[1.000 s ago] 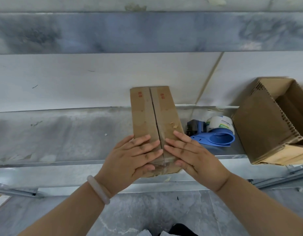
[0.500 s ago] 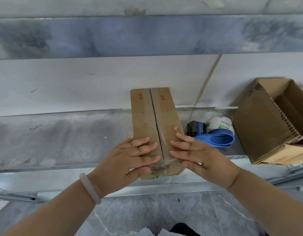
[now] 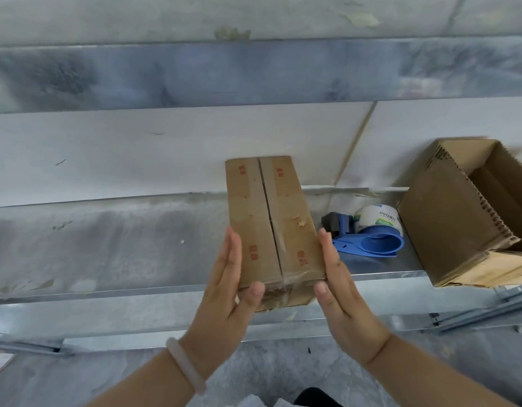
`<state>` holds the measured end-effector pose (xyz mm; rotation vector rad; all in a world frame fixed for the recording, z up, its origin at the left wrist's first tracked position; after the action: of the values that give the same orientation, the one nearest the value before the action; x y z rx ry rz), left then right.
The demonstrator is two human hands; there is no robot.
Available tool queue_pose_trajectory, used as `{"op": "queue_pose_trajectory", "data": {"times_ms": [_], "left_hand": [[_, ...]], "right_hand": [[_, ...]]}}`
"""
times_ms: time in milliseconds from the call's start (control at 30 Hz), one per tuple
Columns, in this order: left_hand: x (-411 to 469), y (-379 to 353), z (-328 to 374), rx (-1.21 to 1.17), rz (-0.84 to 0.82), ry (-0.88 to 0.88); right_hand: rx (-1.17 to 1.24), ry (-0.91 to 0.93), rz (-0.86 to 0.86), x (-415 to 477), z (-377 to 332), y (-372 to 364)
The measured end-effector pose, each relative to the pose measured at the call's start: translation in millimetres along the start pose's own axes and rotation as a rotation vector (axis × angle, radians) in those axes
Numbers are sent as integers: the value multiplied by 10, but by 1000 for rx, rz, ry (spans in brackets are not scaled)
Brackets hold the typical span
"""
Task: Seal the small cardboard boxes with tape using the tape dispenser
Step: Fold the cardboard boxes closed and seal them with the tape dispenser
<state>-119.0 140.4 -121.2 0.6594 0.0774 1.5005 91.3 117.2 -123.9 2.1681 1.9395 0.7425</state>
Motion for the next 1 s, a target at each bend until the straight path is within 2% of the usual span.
{"op": "queue_pose_trajectory", "data": {"times_ms": [100, 167, 267, 433, 633, 733, 833, 1000], "left_hand": [[-36, -181, 106, -279, 138, 315], [-24, -224, 89, -295, 183, 360], [-7, -239, 115, -291, 218, 429], [-9, -199, 187, -223, 209, 440], [113, -55, 167, -147, 162, 468], [136, -163, 197, -214, 150, 534], [120, -196, 212, -205, 169, 520], [75, -199, 212, -287, 205, 588]], "right_hand": [[334, -277, 196, -61, -108, -244], [399, -372, 295, -20, -177, -324], [371, -429, 391, 21, -210, -367], [324, -470, 400, 2, -240, -348], [325, -495, 306, 85, -339, -170], [215, -501, 304, 99, -346, -236], [134, -455, 349, 95, -341, -313], [137, -452, 370, 65, -297, -319]]}}
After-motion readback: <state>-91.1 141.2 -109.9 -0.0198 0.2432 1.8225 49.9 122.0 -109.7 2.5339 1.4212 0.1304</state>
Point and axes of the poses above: each hand's wrist, its own x-axis towards the middle knuckle, its own y-axis out of the back of the hand, z = x × y, the point moved 1 cm from there along x, towards the middle knuckle, and after that the axes turned 14 degrees about z, right-handed, at the moved point
